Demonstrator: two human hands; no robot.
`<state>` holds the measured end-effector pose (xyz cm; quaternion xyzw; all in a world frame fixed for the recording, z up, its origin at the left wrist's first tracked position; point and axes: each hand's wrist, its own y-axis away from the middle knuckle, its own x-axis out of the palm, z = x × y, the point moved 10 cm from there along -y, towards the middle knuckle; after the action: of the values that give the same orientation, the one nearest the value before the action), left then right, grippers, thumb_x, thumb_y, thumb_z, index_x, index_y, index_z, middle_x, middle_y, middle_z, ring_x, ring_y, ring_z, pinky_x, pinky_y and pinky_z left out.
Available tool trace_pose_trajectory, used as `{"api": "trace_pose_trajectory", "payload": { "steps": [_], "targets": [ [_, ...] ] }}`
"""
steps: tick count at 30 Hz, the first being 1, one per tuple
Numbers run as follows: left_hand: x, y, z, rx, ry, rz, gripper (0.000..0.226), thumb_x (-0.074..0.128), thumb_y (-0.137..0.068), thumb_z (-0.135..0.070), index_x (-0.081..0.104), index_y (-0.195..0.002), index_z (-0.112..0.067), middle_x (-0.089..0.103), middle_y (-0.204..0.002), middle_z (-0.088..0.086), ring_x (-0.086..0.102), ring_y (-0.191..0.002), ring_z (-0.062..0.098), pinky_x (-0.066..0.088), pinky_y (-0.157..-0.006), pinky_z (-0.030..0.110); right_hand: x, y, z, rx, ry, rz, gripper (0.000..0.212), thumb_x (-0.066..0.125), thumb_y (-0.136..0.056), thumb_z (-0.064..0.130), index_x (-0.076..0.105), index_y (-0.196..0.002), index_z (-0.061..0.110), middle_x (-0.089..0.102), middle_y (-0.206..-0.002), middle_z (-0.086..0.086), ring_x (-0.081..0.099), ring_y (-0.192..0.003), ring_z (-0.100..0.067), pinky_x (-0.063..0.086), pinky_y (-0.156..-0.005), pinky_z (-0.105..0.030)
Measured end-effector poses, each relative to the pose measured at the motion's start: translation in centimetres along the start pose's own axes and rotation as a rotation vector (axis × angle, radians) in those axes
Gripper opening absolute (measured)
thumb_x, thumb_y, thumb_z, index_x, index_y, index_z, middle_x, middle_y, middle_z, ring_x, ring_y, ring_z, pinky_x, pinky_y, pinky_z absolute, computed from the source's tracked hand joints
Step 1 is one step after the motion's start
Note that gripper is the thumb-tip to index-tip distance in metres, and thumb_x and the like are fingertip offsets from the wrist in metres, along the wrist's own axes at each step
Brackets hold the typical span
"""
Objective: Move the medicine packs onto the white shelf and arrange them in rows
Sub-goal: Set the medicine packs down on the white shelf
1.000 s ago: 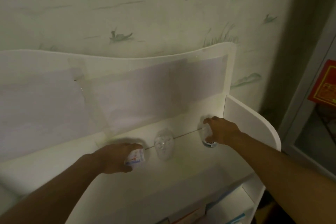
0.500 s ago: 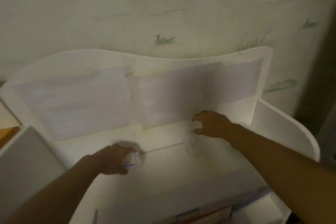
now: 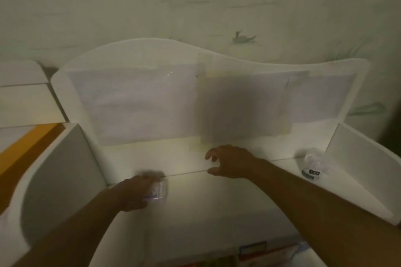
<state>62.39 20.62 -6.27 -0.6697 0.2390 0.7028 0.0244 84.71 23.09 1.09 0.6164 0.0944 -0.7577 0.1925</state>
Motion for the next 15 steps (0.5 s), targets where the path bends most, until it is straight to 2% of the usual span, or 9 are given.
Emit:
{"api": "trace_pose_trajectory", "payload": {
  "steps": [3,6,10,15],
  "targets": [
    [-1.0,0.8,-0.3,-0.003,-0.067,-0.010,0.080,0.063,-0.084,-0.039,0.018,-0.150,-0.030,0.024,-0.156,-0.001,0.034,-0.138,0.022,0.035,-0.107,0.032,-0.5,0.3,0.8,-0.011,0.015,0.001,0.049,0.060,-0.088,0.051,0.050,-0.132,0.033,0.058,-0.128,0.009,0.054,-0.116,-0.015,0.042,-0.090,-0.031],
    [-3.7,2.3,-0.7,0.014,-0.087,-0.040,0.070,0.057,-0.087,-0.047,0.024,-0.147,-0.032,0.030,-0.154,-0.004,0.035,-0.137,0.019,0.034,-0.108,0.033,-2.7,0.4,1.8,-0.021,0.024,-0.028,0.049,0.061,-0.088,0.051,0.050,-0.133,0.032,0.058,-0.129,0.008,0.054,-0.116,-0.015,0.044,-0.093,-0.030],
    [-8.8,5.6,-0.4,-0.011,-0.101,-0.097,0.060,0.055,-0.091,-0.044,0.031,-0.145,-0.034,0.033,-0.152,-0.008,0.036,-0.136,0.016,0.032,-0.111,0.034,-5.5,-0.1,4.3,-0.064,0.034,-0.021,0.051,0.060,-0.088,0.051,0.049,-0.134,0.031,0.058,-0.130,0.007,0.053,-0.118,-0.015,0.042,-0.094,-0.029],
    [-16.3,10.6,2.1,-0.044,-0.121,-0.279,0.053,0.054,-0.092,-0.042,0.037,-0.141,-0.036,0.039,-0.149,-0.012,0.038,-0.134,0.010,0.032,-0.111,0.029,-9.0,-0.9,9.7,-0.108,0.024,-0.075,0.053,0.060,-0.089,0.049,0.047,-0.136,0.029,0.056,-0.132,0.005,0.051,-0.120,-0.017,0.042,-0.097,-0.029]
  ]
}}
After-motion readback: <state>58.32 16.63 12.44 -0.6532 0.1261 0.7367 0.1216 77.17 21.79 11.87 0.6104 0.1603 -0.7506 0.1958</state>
